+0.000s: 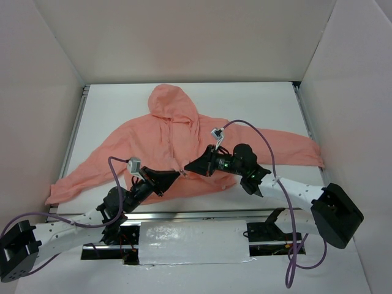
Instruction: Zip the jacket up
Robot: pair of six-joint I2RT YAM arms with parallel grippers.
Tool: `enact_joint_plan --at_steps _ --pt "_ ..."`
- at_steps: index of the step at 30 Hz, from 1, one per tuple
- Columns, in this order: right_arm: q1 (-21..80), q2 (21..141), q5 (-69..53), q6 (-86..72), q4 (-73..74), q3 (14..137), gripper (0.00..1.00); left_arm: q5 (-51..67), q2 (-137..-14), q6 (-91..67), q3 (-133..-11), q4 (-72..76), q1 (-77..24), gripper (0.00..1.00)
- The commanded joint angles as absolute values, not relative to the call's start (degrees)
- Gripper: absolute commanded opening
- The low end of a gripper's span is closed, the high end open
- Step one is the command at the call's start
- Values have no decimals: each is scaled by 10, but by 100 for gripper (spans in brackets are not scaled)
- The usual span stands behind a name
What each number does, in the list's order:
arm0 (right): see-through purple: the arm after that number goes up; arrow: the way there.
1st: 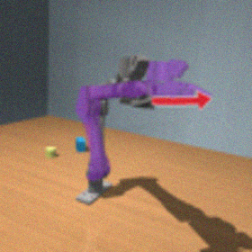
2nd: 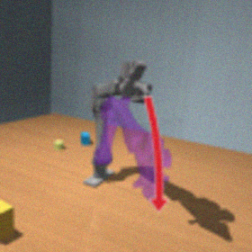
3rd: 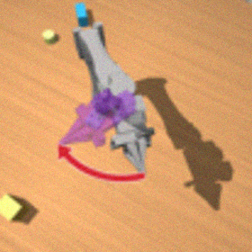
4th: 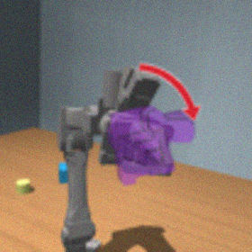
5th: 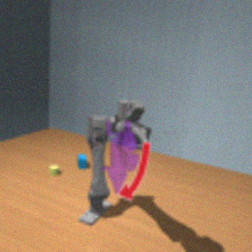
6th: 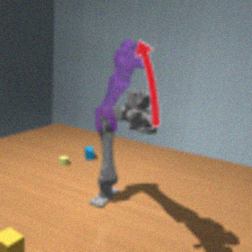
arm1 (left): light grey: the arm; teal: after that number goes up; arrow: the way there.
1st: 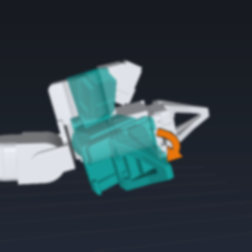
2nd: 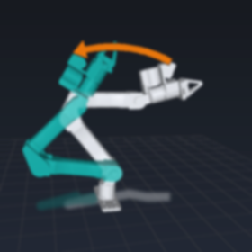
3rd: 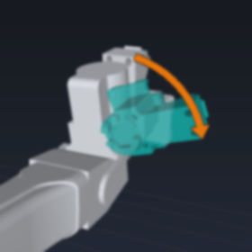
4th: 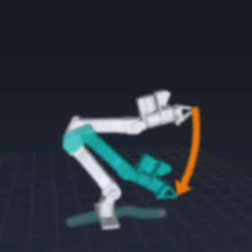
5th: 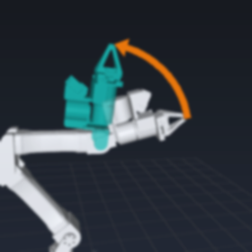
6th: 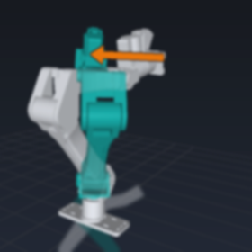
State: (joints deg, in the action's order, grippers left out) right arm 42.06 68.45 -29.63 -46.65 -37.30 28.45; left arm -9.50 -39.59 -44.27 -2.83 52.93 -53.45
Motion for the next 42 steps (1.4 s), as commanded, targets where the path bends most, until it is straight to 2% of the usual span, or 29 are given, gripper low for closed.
enact_joint_plan --at_steps 1,11,24,39,42 --pt "413 650 -289 -484 -436 288 0 -68 -403 -454 14 577 -535 0" --pt "406 656 -296 -508 -455 287 0 -52 -414 -448 11 589 -534 0" --pt "400 657 -298 -519 -455 301 0 30 -468 -425 4 641 -534 0" --pt "421 710 -314 -512 -511 217 0 -25 -501 -427 9 606 -535 0" --pt "425 716 -310 -508 -512 212 4 -14 -523 -426 8 612 -535 0"
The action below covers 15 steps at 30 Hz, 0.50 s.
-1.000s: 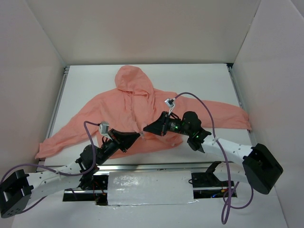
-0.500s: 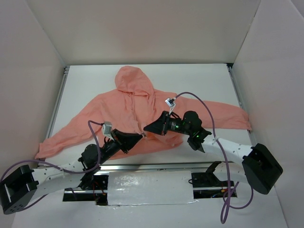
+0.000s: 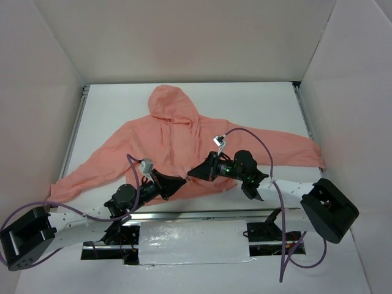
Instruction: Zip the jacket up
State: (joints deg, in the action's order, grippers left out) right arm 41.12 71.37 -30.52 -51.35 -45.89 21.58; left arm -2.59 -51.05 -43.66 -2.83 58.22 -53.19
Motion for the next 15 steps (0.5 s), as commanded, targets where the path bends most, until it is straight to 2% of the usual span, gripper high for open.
enact_joint_plan --at_steps 1,5,9,15 --pt "425 718 -309 -506 -512 210 4 -14 -533 -429 9 616 -534 0" --pt "426 727 -308 -510 -526 193 5 -19 -556 -437 18 626 -534 4" --pt "429 736 -304 -513 -537 181 5 -37 -569 -447 24 619 -534 0" --pt "433 763 -301 -527 -577 160 1 -47 -581 -452 33 634 -535 0"
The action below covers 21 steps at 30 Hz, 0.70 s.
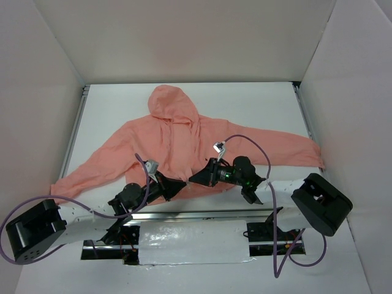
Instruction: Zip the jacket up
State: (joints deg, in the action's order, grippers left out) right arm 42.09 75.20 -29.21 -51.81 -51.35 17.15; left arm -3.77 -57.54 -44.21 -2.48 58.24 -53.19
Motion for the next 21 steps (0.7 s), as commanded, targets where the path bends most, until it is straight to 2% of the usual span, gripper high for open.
enact_joint_plan --at_steps 1,10,21 --pt "434 771 -301 -529 -583 158 1 -47 -584 -452 33 635 -534 0" --pt "435 792 -302 -533 -598 161 9 -21 -671 -456 45 722 -535 0" --pt "435 792 -254 -505 -527 170 12 -33 -639 -449 48 692 -535 0"
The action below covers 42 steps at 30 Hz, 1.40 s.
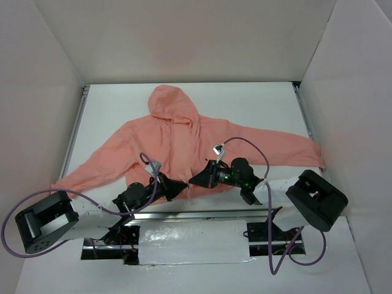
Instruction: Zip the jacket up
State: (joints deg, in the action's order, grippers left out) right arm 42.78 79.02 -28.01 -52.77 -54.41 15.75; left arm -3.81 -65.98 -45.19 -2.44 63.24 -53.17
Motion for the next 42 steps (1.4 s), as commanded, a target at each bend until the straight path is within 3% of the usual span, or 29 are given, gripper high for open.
enact_joint_plan --at_steps 1,14,15,18,23,31,34,42 --pt "435 792 -252 -504 -522 170 15 -31 -638 -448 48 692 -535 0" --pt "434 752 -249 -478 -466 187 32 -22 -648 -447 50 708 -535 0" --pt "434 750 -249 -476 -463 187 41 -23 -646 -447 51 703 -535 0" --pt "435 745 -238 -476 -457 186 52 -25 -639 -446 53 698 -535 0" --pt "435 737 -232 -475 -447 192 60 -23 -640 -446 53 700 -534 0" --pt "432 694 -199 -477 -412 197 83 -19 -641 -445 54 704 -535 0" --pt "429 670 -189 -475 -383 203 100 -20 -635 -443 54 700 -535 0" --pt "422 612 -173 -444 -323 180 100 -21 -626 -442 53 693 -535 0"
